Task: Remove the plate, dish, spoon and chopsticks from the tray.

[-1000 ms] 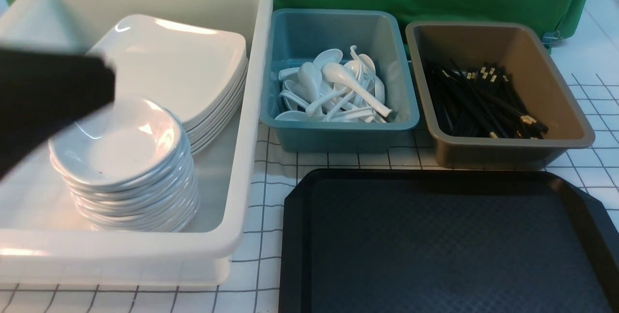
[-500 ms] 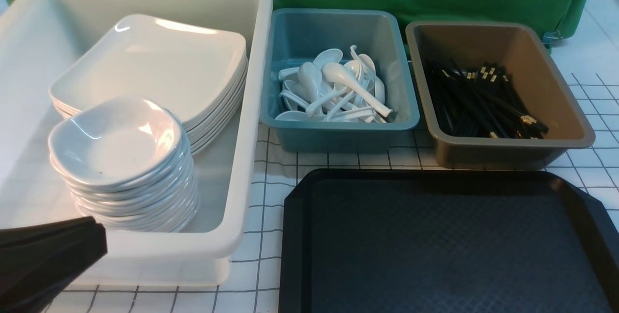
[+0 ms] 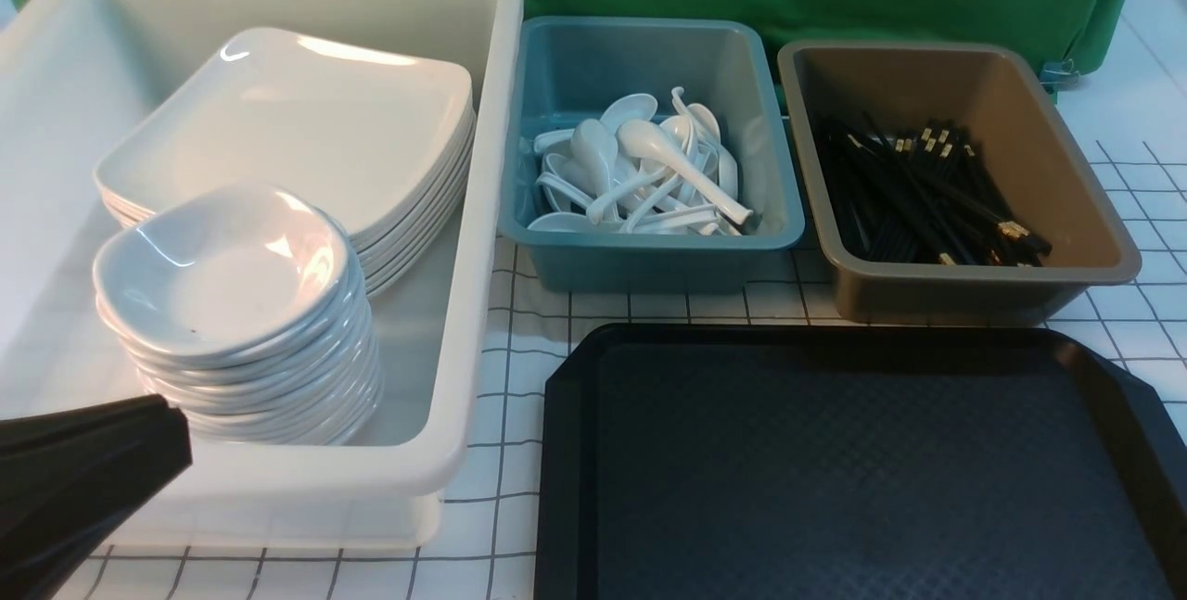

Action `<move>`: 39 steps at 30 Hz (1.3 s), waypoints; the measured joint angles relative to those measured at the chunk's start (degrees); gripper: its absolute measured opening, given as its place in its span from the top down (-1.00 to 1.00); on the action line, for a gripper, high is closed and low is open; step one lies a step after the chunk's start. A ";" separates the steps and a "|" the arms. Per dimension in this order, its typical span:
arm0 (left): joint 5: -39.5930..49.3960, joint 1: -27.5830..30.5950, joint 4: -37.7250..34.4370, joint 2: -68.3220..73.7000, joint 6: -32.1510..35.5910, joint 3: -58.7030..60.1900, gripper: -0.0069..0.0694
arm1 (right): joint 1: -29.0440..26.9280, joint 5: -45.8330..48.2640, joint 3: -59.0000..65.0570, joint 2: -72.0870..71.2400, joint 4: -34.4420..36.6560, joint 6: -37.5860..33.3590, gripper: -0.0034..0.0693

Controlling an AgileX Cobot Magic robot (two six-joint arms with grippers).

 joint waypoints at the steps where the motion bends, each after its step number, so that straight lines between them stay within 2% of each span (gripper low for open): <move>1: 0.00 0.00 0.00 0.00 0.00 0.00 0.82 | 0.00 0.00 0.00 0.00 0.00 0.00 0.57; 8: -0.33 0.00 0.45 -0.06 0.00 0.33 0.82 | 0.00 0.00 0.00 0.00 -0.06 0.00 0.54; 11: -4.29 0.07 5.64 -1.23 -3.34 2.23 0.82 | 0.00 0.00 0.00 0.00 -0.06 0.00 0.53; 15: -16.28 2.11 18.26 -5.69 -14.97 9.54 0.82 | 0.00 0.00 0.00 0.00 -0.10 0.00 0.49; 16: -16.86 2.30 18.26 -5.98 -15.46 9.99 0.82 | 0.00 0.00 0.00 0.00 -0.10 0.00 0.49; 17: -20.53 3.76 22.62 -8.14 -18.33 13.38 0.82 | 0.00 0.00 0.00 0.00 -0.10 0.00 0.48; 19: -24.35 6.32 26.41 -11.14 -20.29 18.30 0.82 | 0.00 0.00 0.00 0.00 -0.10 0.00 0.46; 26: -25.72 13.81 28.72 -19.73 -22.52 31.32 0.82 | 0.00 0.00 0.00 0.00 -0.10 0.00 0.39; 39: -24.48 13.93 31.26 -20.24 -22.64 32.96 0.82 | 0.00 -0.17 0.00 0.00 -0.10 0.00 0.31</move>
